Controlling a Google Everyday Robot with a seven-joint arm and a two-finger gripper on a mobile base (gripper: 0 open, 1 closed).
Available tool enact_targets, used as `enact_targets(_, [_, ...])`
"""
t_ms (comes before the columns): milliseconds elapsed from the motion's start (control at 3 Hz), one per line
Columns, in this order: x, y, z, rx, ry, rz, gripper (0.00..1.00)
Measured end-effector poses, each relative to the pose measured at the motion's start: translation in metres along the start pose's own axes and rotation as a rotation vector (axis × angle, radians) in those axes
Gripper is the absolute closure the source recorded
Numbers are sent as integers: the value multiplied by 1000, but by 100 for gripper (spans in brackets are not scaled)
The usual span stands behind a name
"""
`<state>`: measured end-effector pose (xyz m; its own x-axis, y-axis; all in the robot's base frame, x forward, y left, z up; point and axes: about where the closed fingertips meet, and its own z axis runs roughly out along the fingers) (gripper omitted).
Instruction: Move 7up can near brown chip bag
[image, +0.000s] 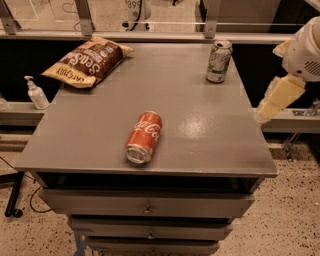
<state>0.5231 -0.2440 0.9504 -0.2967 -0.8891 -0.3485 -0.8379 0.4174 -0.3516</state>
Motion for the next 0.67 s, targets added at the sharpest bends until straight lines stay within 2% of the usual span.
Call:
enact_targets(333, [-8,-44,31,56,-91,87,0])
enact_targets(667, [-12,-78,60,72,-181,185,0])
